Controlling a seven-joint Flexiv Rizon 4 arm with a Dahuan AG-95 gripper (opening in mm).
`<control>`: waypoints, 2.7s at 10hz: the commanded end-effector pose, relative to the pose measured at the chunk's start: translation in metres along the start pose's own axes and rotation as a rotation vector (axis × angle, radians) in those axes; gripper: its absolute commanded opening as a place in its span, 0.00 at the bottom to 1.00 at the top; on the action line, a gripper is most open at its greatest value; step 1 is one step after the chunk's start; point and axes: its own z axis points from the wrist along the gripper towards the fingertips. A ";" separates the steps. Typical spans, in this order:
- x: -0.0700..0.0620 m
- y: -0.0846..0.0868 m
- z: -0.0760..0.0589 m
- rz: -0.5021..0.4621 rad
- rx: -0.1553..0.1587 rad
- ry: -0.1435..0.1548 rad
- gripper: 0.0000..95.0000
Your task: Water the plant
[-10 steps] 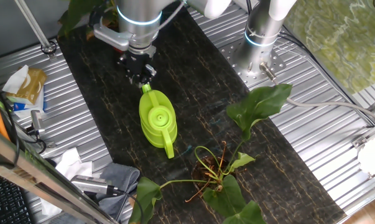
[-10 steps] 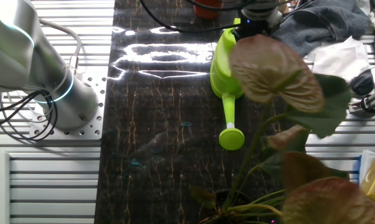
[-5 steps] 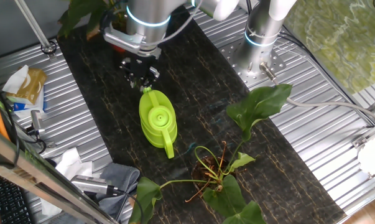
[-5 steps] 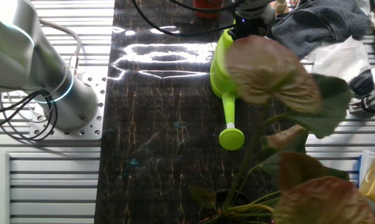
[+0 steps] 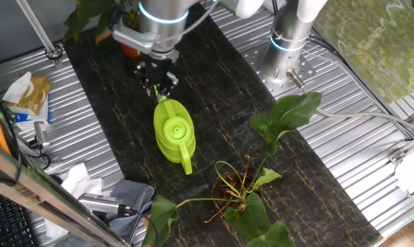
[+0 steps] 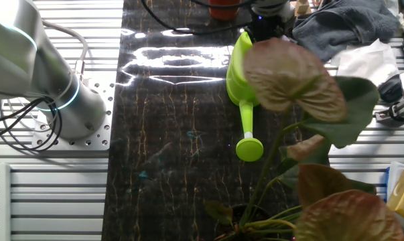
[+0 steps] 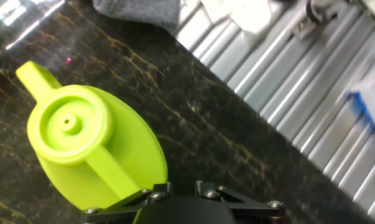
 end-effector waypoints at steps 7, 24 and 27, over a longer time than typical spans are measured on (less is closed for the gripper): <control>-0.001 0.003 -0.001 -0.009 -0.084 0.050 0.20; 0.000 0.004 -0.001 0.021 -0.096 0.094 0.20; 0.000 0.004 -0.001 -0.008 -0.058 0.110 0.20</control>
